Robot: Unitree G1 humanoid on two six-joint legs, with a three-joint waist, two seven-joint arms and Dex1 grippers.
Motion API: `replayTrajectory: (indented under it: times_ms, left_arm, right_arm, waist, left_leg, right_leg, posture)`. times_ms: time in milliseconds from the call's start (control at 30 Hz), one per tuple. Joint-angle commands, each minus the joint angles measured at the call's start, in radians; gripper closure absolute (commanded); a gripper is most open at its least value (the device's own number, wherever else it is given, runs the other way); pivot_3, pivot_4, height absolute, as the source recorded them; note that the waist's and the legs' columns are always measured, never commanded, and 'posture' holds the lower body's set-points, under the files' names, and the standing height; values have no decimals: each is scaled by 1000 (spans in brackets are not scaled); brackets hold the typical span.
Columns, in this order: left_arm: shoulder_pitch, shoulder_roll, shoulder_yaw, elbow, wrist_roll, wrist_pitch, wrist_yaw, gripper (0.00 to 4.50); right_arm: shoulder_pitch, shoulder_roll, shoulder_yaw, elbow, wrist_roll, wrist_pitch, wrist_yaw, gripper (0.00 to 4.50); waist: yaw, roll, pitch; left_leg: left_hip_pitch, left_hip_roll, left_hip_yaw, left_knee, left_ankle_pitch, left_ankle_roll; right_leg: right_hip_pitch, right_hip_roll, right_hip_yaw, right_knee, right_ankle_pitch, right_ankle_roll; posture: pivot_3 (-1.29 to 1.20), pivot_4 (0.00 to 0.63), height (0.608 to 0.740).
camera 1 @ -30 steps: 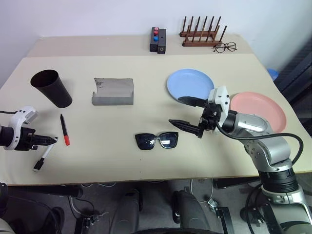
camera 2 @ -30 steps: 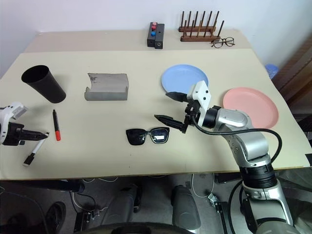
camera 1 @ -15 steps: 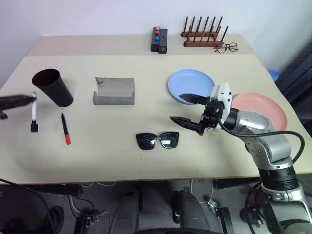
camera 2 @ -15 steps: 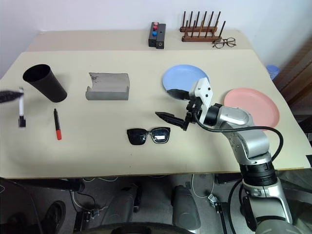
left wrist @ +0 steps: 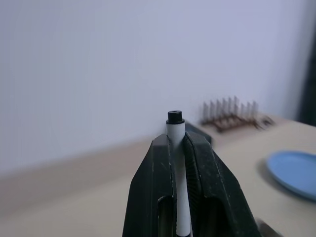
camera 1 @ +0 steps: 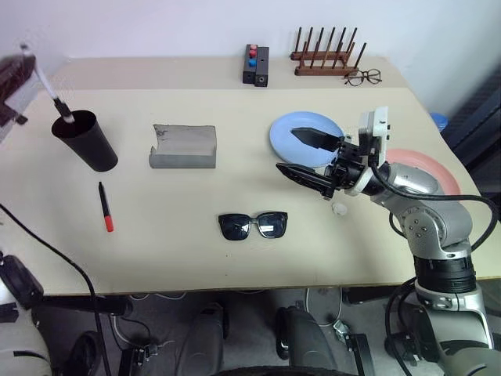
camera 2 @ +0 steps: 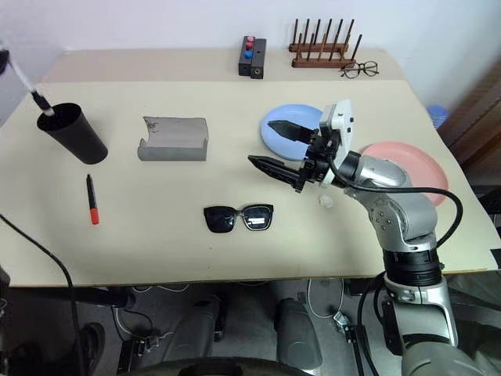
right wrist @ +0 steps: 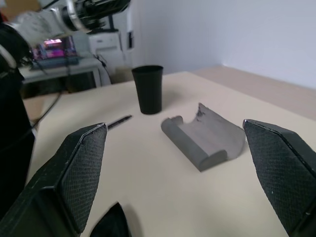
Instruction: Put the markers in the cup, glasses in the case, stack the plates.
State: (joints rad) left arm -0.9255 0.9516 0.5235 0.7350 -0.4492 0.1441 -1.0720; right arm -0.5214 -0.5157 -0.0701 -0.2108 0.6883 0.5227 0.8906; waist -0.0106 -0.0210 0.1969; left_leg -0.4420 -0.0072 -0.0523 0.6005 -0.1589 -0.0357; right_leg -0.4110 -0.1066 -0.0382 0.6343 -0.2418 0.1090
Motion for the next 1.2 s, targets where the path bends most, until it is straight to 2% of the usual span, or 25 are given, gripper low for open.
replayTrajectory:
  times_ms: [33, 300, 500, 900, 1000, 1200]
  left_arm:
    - [-96, 3, -39, 101, 70, -192, 68, 4473]
    - [-134, -40, -78, 321, 126, -413, 131, 4473]
    - [-116, -74, -79, 387, 145, -506, 213, 4473]
    - [-28, -101, -84, 438, 155, -512, 288, 4473]
    - [-26, -102, -79, 440, 142, -491, 275, 3339]
    - [-31, -101, -82, 432, 140, -491, 266, 214]
  right_arm:
    - [-2, 5, -16, -36, 0, -22, -9, 0]
    - [22, -9, -27, -66, 5, -17, -30, 0]
    - [45, -24, -27, -88, 1, -10, -39, 0]
    - [51, -42, -28, -97, 2, -3, -43, 0]
    - [51, -48, -27, -98, 0, -1, -41, 0]
    - [50, -49, -25, -97, -1, 0, -42, 0]
  waist:
    - [-1, 0, 0]
    - [-2, 0, 0]
    - [0, 0, 0]
    - [-1, 0, 0]
    - [1, 0, 0]
    - [0, 0, 0]
  left_leg:
    - [0, 0, 0, 0, 0, 0]
    - [0, 0, 0, 1, 0, 0]
    - [0, 0, 0, 1, 0, 0]
    - [0, 0, 0, 3, 0, 0]
    - [0, 1, 0, 3, 0, 0]
    - [0, 1, 0, 5, 0, 0]
  right_leg:
    - [0, 0, 0, 0, 0, 0]
    - [0, 1, 0, 0, 0, 0]
    - [0, 1, 0, 0, 0, 1]
    - [1, 1, 0, 0, 1, 1]
    - [1, 1, 0, 0, 1, 1]
    - [2, 1, 0, 0, 2, 1]
  posture:
    - [0, 150, 740]
    - [0, 150, 740]
    - [0, 150, 740]
    - [0, 150, 740]
    - [0, 150, 740]
    - [0, 150, 740]
